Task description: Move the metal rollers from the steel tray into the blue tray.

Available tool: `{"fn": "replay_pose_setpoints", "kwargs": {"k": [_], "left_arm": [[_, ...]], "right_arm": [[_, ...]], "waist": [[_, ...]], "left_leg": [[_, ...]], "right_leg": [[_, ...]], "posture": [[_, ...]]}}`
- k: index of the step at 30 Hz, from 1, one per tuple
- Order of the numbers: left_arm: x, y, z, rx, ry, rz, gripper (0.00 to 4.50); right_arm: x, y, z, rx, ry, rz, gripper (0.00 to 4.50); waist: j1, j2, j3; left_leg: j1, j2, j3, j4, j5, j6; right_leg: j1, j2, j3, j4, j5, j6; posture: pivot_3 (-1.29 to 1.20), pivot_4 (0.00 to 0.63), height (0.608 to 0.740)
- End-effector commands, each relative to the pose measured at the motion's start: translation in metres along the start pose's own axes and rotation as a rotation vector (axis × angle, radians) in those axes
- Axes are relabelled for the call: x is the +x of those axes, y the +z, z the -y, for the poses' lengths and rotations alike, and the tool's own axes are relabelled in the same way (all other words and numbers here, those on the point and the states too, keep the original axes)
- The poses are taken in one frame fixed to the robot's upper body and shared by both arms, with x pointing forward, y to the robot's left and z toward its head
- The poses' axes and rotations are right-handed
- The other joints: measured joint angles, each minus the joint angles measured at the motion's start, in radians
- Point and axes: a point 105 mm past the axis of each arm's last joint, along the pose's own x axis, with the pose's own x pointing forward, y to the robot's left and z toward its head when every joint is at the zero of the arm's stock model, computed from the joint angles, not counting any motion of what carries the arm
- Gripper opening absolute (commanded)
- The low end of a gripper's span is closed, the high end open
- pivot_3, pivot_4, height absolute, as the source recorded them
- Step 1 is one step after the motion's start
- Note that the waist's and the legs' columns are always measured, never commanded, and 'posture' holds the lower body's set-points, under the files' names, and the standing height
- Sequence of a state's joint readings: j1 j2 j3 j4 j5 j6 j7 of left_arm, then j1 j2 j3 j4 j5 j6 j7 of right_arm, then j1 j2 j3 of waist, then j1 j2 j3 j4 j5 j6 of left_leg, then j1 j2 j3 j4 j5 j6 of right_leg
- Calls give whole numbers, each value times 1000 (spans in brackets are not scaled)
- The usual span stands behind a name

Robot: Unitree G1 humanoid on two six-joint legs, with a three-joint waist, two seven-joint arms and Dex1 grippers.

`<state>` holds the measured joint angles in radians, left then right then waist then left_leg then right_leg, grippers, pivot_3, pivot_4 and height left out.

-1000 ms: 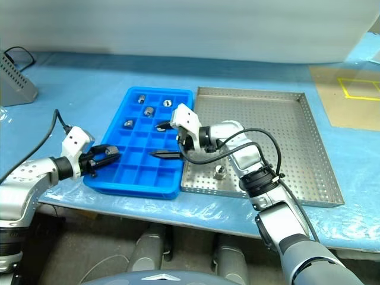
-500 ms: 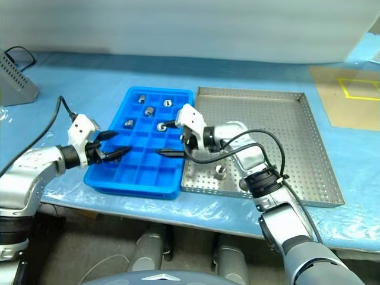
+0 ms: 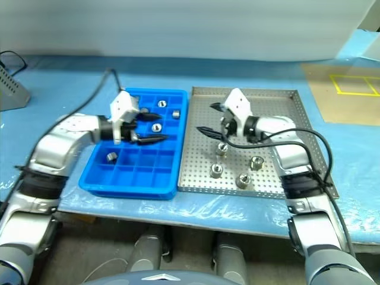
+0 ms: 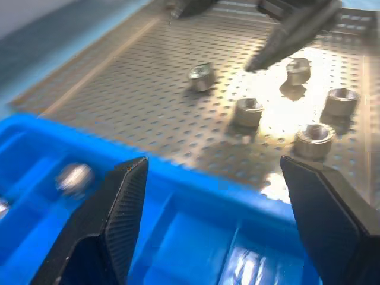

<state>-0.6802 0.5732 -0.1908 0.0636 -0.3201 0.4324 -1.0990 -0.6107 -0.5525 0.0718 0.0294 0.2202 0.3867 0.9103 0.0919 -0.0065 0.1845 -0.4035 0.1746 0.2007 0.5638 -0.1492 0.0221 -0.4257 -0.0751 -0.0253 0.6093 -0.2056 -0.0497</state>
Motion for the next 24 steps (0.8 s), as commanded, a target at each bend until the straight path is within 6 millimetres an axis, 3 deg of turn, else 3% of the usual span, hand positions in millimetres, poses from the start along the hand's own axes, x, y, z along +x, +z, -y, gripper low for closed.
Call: {"fn": "replay_pose_setpoints", "kwargs": {"k": [1,3,8,14,24], "left_arm": [[28,-9,19,74,-160,-35,3748],[47,-20,31,70,-254,-59,3748],[71,-29,43,70,-371,-77,3748],[84,-42,53,79,-439,-115,3748],[105,-57,50,64,-413,-202,3748]], "right_arm": [[-22,10,5,-22,-83,18,4500],[-32,8,3,-17,-121,2,4500],[-47,4,-3,1,-189,-25,4500],[-55,0,-10,17,-231,-48,4500],[-60,-5,-13,16,-267,-78,4500]], "waist": [[-20,0,0],[-33,0,0],[-81,1,0],[-108,1,-1],[-111,2,-2]], "left_leg": [[0,0,0,0,0,1],[0,0,0,0,-1,3],[1,0,1,1,-1,3],[3,0,1,3,-2,4],[3,0,1,7,-5,8]], "right_leg": [[0,0,0,0,0,0],[0,0,0,-1,0,0],[0,1,0,-1,0,0],[4,1,0,-1,1,1],[6,1,0,-2,1,1]], "posture": [[-222,150,740],[-269,150,740],[-361,150,740],[-405,150,740],[-429,150,740]]}}
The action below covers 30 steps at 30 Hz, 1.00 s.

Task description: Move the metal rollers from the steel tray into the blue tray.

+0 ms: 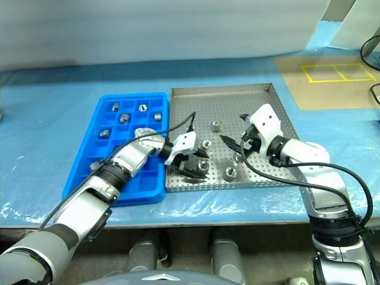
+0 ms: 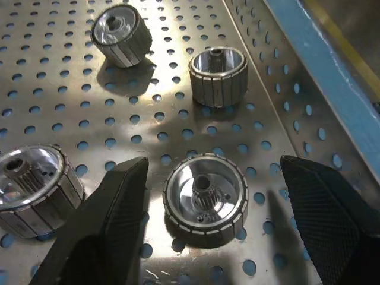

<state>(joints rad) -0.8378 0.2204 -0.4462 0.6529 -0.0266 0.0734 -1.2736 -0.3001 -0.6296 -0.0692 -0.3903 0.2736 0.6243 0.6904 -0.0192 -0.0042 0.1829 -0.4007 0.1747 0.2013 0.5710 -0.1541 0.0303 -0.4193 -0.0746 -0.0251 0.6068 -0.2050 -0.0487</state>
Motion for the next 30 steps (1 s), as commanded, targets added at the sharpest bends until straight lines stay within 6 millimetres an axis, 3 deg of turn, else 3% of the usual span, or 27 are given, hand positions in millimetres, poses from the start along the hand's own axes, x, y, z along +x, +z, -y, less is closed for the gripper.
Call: {"fn": "replay_pose_setpoints", "kwargs": {"k": [1,8,11,14,17,21,26,30], "left_arm": [[2,-3,0,18,-15,-70,3748],[2,-10,-5,58,14,-144,3748],[2,-5,-4,109,21,-95,3129],[3,-10,-8,149,62,-131,2153],[3,-5,-3,128,31,-91,2034],[2,0,-15,124,115,-78,1830],[-8,20,-24,178,176,-4,1830],[-29,63,-22,203,194,166,1830]], "right_arm": [[-7,10,6,-38,-36,25,4500],[-5,10,8,-41,-50,28,4500],[-4,9,7,-41,-47,29,4500],[-3,9,6,-41,-44,29,4500],[-2,8,7,-47,-44,26,4500],[0,9,7,-49,-41,29,4500],[4,10,4,-48,-17,39,4500],[7,13,-3,-43,21,54,4500]], "waist": [[0,0,0],[0,0,0],[0,0,0],[1,0,0],[2,0,0],[2,0,0],[2,0,0],[5,0,0]], "left_leg": [[0,0,0,0,0,0],[0,0,0,0,0,0],[0,0,0,1,0,0],[0,0,0,1,0,0],[-1,0,0,0,-1,1],[-1,0,0,1,-1,1],[-1,0,0,1,-1,1],[-4,0,0,0,-1,1]], "right_leg": [[0,0,0,0,0,0],[0,0,0,0,0,0],[1,0,0,0,0,0],[0,0,0,0,0,0],[0,0,0,-1,0,0],[0,-1,0,-1,0,0],[0,-1,0,-1,0,0],[-2,-1,0,-1,0,0]], "posture": [[-429,150,740],[-425,150,740],[-421,150,740],[-417,150,740],[-408,150,740],[-398,150,740],[-384,150,740],[-360,150,740]]}}
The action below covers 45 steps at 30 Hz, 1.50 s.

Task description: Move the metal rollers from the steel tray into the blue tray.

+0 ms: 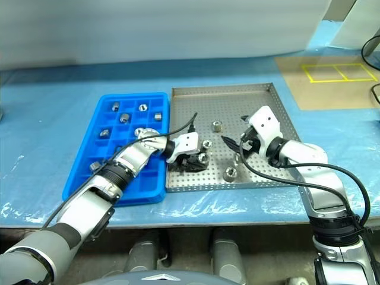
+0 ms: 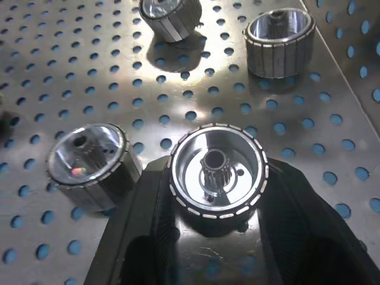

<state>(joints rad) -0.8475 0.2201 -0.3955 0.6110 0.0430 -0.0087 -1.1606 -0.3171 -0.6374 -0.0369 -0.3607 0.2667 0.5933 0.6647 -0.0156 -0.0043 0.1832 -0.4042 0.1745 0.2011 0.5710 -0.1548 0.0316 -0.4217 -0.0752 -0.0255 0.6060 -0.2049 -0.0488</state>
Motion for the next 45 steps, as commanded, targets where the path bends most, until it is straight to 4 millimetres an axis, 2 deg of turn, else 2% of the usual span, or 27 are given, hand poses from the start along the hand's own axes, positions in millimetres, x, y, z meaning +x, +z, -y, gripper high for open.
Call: {"fn": "replay_pose_setpoints", "kwargs": {"k": [1,3,7,11,19,24,33,45], "left_arm": [[-23,53,-13,48,55,189,1830],[-34,59,-16,36,79,215,1830],[-49,59,-19,35,145,204,1830],[-83,58,-24,13,248,201,1830],[-153,12,-23,-133,554,92,1830],[-177,-13,-7,-194,654,8,1830],[-199,-43,-1,-259,795,-75,1830],[-180,-59,-5,-275,794,-141,1830]], "right_arm": [[4,14,-6,-28,41,52,4500],[8,18,-7,-25,56,71,4500],[16,23,-9,-36,83,87,4500],[26,30,-19,-39,149,119,4500],[57,48,-37,-51,306,197,4500],[75,67,-57,-53,464,262,4500],[91,70,-89,-93,639,279,4500],[93,67,-87,-99,632,273,4500]], "waist": [[2,0,0],[1,0,0],[2,0,0],[1,0,0],[15,1,0],[51,1,1],[123,0,1],[138,0,1]], "left_leg": [[0,0,0,0,0,0],[0,0,0,-1,0,0],[1,0,1,-1,0,0],[1,0,0,-1,0,0],[1,1,0,-4,1,-3],[1,1,0,-6,2,-3],[1,2,0,-7,2,-5],[1,2,-1,-8,4,-7]], "right_leg": [[0,0,0,0,0,0],[0,0,0,0,0,0],[0,0,0,0,0,0],[-1,0,0,0,0,0],[-2,0,-1,1,0,0],[-3,0,-1,1,0,-1],[-3,-1,-2,1,0,-1],[-4,0,-1,2,0,-1]], "posture": [[-349,150,740],[-331,150,740],[-296,150,740],[-240,150,740],[-40,150,740],[76,150,740],[200,150,740],[188,150,740]]}}
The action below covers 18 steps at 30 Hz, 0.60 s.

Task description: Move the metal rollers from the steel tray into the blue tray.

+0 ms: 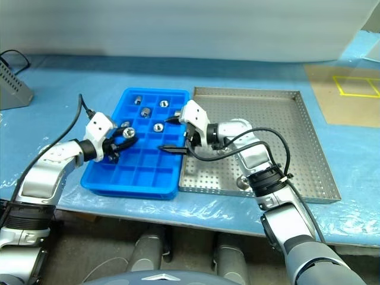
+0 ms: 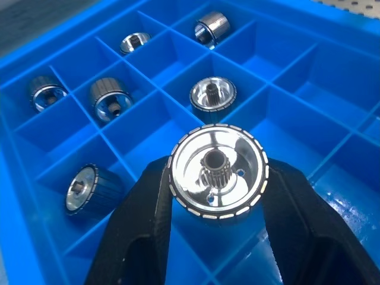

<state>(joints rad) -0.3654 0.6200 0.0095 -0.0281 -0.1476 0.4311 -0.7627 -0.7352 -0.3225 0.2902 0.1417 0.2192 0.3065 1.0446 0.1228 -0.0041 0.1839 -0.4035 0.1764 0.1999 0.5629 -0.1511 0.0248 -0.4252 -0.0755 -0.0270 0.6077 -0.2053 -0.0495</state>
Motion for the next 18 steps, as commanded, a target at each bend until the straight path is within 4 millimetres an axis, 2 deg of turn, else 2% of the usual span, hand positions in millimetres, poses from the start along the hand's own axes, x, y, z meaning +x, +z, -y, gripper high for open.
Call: {"fn": "replay_pose_setpoints", "kwargs": {"k": [1,8,10,13,18], "left_arm": [[1,6,-7,46,24,7,1830],[4,5,-8,26,8,4,1830],[6,11,-7,35,3,26,2559],[12,19,-11,62,30,34,3384],[14,41,-6,82,-38,96,3384]], "right_arm": [[-3,15,4,-53,-14,33,4500],[-6,12,7,-55,-45,26,4500],[-7,12,7,-54,-53,25,4500],[-8,12,9,-52,-65,27,4500],[-14,11,13,-49,-95,22,4500]], "waist": [[0,0,0],[-1,0,0],[-1,0,0],[-1,0,0],[-2,0,0]], "left_leg": [[0,0,0,0,0,0],[0,0,0,0,0,0],[0,0,0,0,0,-1],[0,0,0,0,0,-1],[0,0,0,0,0,-1]], "right_leg": [[0,0,0,0,0,0],[-1,0,0,0,0,0],[-1,0,0,0,0,0],[-1,0,0,0,0,0],[-1,0,0,1,0,0]], "posture": [[184,150,740],[161,150,740],[157,150,740],[142,150,740],[116,150,740]]}}
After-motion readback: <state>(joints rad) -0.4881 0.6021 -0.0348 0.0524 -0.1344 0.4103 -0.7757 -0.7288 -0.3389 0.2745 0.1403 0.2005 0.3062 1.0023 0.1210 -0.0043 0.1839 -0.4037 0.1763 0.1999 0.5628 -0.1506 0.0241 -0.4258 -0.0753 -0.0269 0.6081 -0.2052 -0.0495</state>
